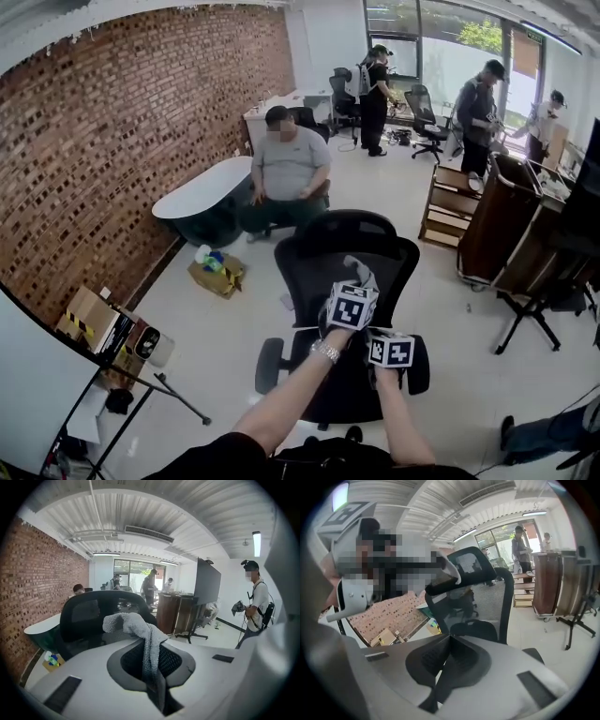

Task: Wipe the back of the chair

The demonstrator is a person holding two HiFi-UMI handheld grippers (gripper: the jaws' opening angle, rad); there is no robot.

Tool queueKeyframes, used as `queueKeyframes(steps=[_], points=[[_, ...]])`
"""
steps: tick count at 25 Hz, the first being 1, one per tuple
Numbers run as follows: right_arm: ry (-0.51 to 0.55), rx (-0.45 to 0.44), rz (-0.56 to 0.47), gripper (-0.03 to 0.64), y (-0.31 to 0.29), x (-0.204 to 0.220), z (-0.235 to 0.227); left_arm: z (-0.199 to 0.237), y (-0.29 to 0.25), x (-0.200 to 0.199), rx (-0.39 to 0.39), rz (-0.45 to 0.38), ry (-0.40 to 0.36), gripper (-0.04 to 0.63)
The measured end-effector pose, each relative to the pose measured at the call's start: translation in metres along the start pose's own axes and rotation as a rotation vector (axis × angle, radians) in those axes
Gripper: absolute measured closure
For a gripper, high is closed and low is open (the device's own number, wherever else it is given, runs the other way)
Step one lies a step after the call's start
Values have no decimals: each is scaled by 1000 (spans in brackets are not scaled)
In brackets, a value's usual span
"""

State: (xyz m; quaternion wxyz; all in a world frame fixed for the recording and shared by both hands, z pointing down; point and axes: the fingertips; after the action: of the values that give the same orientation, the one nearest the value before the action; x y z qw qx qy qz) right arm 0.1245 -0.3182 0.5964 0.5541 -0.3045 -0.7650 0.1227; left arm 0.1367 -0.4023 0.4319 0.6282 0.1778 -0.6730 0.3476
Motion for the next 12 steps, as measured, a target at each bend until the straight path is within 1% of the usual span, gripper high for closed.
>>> queueKeyframes(steps=[4,7,9,12], points=[[-22,20,12,612,3,5,-22,-21,-36,-33,53,-46,-35,565],[-20,26,7,612,8,3,-33,-26,-64,-49,72,-60,-47,565],[-22,35,15,612,10,6,-39,-16,-80,-52,69,-51,-56,566],[-28,48,30,612,12,11,-48,20,-90,-44,28,-26,-54,565]])
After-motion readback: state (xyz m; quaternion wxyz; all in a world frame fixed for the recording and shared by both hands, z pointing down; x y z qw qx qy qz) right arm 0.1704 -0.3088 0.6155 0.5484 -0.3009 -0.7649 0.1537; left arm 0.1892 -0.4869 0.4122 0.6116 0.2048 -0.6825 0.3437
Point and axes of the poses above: the fingertips, and each gripper's own axes: y backward along the fingers, z to its left, x out of its underside, and after that the axes turned 5 degrees about -z, right-handed
